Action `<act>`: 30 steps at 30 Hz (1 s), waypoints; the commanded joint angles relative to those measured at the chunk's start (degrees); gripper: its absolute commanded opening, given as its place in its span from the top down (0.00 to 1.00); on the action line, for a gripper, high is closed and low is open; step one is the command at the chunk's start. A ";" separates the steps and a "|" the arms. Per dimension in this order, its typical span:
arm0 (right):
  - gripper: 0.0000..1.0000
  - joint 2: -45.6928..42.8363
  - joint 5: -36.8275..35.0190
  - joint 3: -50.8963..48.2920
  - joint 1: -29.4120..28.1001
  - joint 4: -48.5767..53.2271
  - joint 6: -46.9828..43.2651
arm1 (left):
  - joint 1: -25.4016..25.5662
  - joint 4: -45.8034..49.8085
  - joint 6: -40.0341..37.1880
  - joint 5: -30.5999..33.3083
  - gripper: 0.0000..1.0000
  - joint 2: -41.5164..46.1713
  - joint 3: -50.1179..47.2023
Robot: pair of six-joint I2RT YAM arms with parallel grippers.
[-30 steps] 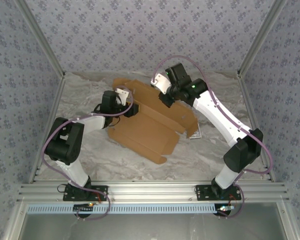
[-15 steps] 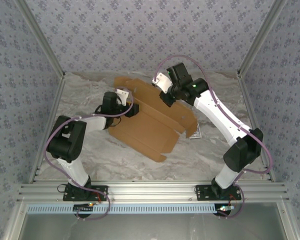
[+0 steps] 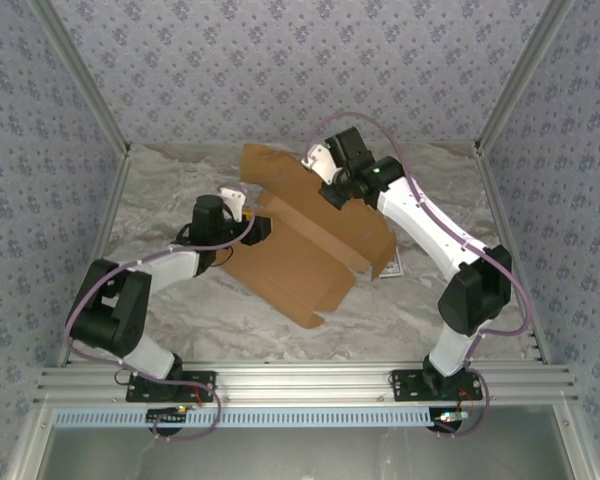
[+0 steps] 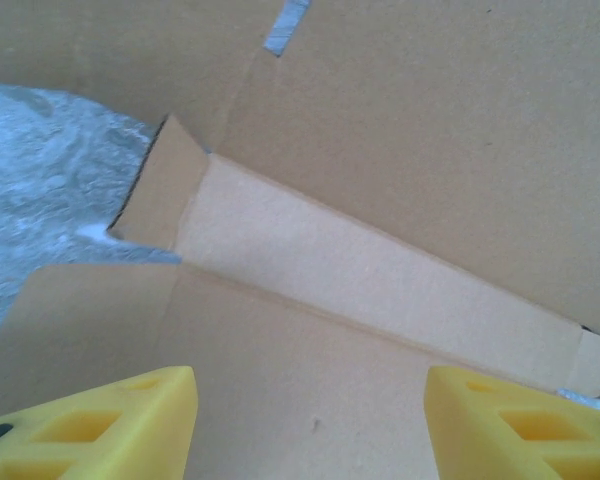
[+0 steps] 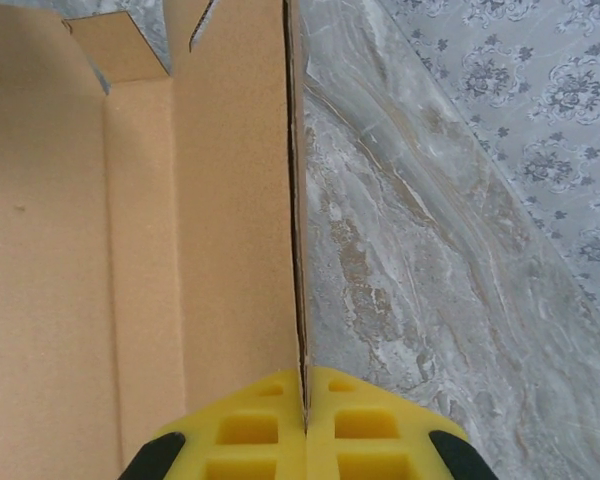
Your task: Fold the paper box
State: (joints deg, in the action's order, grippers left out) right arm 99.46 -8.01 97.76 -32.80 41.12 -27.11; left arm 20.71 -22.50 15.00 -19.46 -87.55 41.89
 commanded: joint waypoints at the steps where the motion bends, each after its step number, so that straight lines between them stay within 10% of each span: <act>1: 1.00 1.29 -3.15 1.65 -0.64 -1.39 -4.07 | -1.11 2.58 2.35 5.39 0.38 4.25 -1.99; 17: 1.00 4.44 -16.08 -5.31 -5.21 -19.52 -24.59 | -12.86 4.21 13.52 13.31 0.32 13.97 -9.59; 30: 1.00 1.71 -10.43 -17.49 -4.57 -41.01 -41.50 | -20.59 9.27 16.46 14.74 0.28 12.18 -4.07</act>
State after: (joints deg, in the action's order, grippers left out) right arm 102.96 -21.17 83.11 -37.74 7.64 -60.69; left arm 0.99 -15.42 30.59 -5.06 -74.78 34.02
